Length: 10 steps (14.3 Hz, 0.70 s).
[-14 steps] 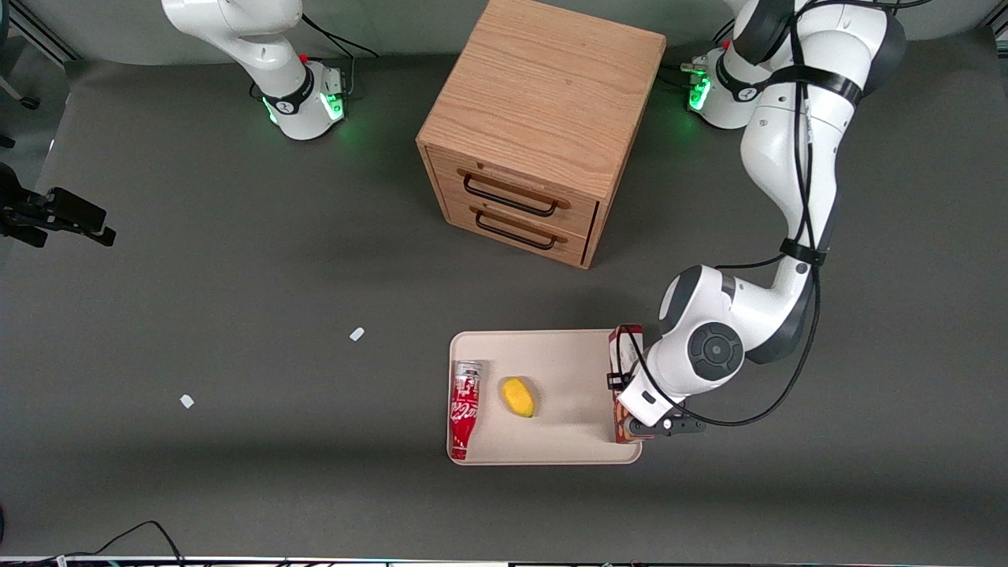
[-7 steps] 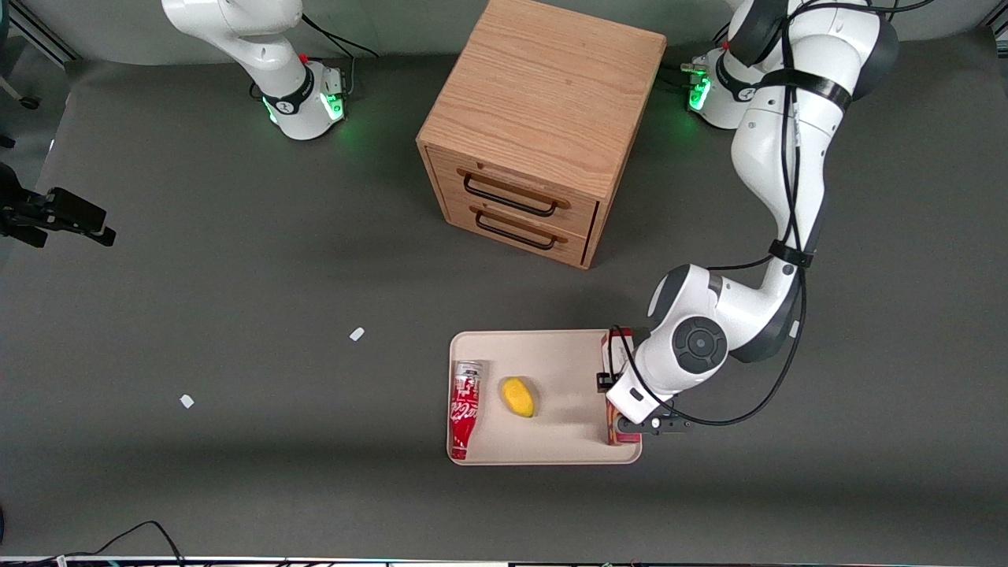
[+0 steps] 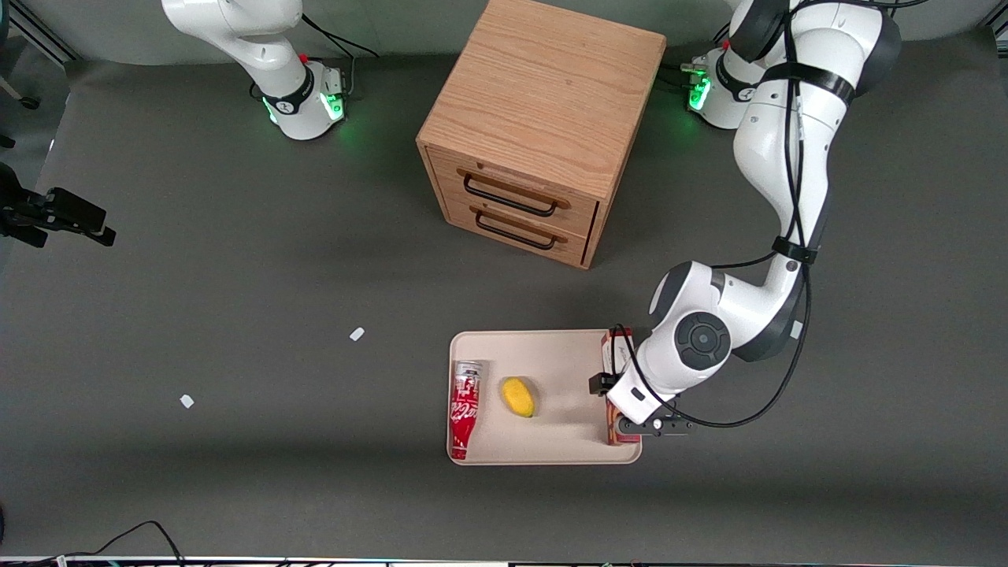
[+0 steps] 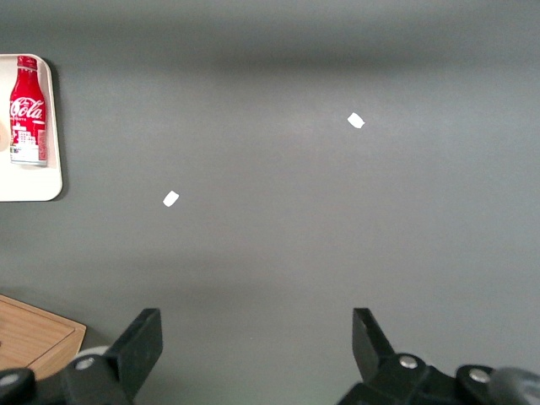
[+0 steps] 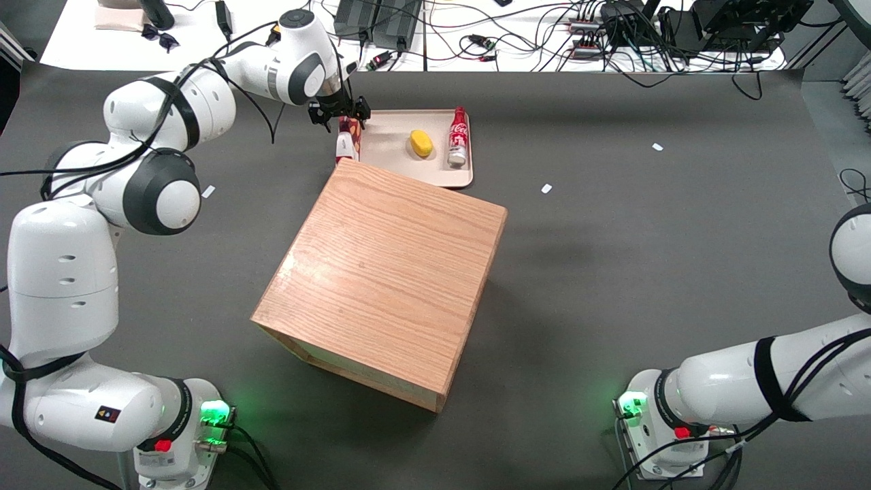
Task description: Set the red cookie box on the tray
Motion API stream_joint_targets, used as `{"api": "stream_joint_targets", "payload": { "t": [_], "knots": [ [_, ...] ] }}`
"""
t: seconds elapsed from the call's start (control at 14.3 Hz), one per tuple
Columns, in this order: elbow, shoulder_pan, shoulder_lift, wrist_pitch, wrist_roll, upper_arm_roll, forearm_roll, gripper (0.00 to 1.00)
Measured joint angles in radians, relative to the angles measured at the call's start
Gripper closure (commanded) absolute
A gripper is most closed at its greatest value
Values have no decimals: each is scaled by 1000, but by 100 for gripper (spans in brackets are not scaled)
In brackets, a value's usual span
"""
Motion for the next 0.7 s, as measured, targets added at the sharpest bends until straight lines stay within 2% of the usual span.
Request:
{"api": "stream_joint_targets", "payload": {
  "t": [0.14, 0.35, 0.7],
  "knots": [
    [-7, 8, -41, -5, -1, 2, -2, 0],
    [-84, 52, -191, -54, -8, 5, -19, 0],
    [-195, 214, -496, -366, 93, 14, -22, 0]
  ]
}}
